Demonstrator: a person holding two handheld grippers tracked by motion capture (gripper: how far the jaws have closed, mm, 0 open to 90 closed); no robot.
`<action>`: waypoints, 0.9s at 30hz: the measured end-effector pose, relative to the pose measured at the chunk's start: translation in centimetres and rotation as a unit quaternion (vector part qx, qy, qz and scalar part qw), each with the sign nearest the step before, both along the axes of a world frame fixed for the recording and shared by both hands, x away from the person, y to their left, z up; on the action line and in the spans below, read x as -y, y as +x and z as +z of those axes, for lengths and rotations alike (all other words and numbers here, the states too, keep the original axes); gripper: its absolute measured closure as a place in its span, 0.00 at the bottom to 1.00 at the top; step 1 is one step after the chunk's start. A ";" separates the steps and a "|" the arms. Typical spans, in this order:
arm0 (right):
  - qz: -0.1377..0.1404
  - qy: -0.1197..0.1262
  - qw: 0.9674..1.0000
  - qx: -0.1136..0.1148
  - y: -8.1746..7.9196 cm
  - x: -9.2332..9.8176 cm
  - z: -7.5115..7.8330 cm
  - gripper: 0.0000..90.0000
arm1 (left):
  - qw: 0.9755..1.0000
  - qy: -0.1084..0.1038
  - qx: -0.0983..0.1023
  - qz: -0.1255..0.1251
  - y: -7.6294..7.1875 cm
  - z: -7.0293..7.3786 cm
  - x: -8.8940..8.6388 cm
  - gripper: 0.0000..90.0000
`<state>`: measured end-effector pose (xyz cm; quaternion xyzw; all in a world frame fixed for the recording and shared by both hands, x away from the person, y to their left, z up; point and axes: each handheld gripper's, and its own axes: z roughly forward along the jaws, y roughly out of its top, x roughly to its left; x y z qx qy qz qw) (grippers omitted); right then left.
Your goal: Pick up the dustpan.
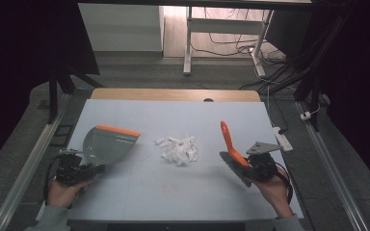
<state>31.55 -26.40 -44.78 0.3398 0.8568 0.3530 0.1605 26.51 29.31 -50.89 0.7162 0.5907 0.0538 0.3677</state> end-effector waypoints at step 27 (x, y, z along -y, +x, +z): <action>-0.005 0.017 1.000 0.009 0.2 -0.2 0.6 0.78 | 0.988 -0.011 0.088 -0.128 -0.8 2.7 0.7 0.68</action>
